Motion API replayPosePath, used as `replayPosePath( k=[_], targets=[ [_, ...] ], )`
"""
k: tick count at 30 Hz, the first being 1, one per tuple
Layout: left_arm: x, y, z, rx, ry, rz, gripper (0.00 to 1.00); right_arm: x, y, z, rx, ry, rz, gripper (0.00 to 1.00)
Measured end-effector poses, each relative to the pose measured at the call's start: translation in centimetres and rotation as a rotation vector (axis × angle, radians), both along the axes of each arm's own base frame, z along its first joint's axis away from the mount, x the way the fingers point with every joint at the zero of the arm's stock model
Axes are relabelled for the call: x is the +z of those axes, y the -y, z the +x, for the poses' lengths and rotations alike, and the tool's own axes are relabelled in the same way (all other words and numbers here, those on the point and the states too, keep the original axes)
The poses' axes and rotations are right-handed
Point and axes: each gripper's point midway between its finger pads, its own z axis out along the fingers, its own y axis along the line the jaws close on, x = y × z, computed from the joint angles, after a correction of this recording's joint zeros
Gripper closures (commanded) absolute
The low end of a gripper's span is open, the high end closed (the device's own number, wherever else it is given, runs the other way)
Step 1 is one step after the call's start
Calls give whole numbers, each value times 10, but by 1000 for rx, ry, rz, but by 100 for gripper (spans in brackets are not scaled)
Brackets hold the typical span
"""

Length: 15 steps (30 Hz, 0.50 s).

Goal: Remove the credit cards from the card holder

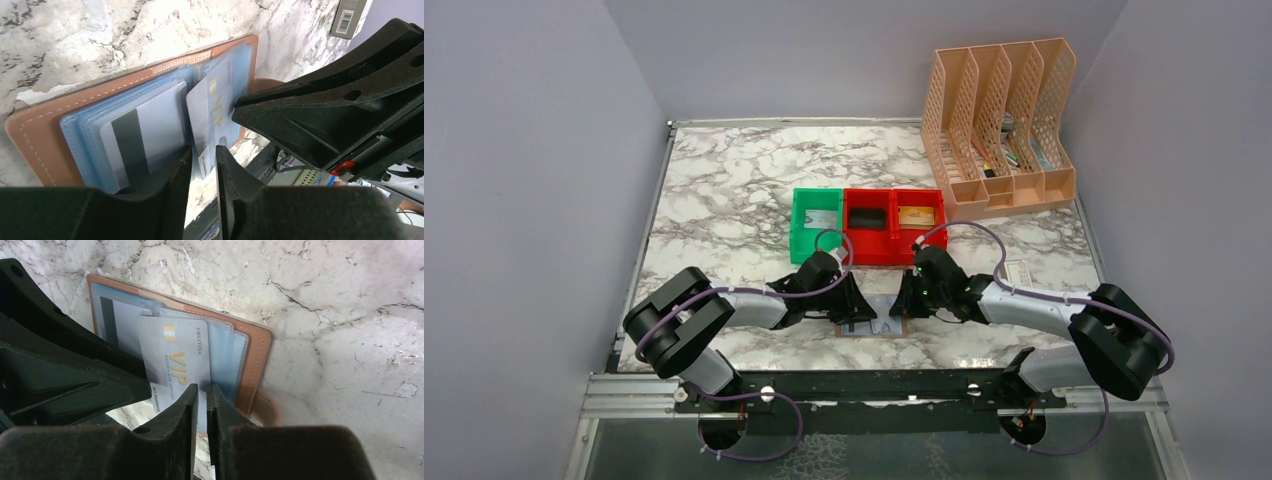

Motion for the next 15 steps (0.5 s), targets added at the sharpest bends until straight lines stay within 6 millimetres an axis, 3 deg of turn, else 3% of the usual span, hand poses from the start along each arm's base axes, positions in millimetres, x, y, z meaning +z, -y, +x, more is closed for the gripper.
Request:
replayPosePath(
  k=[8, 15],
  targets=[
    [0, 0, 0, 1, -1, -1, 72, -3, -5, 0, 4, -12, 18, 87],
    [0, 0, 0, 5, -2, 0, 82, -4, -12, -2, -11, -24, 77, 87]
  ],
)
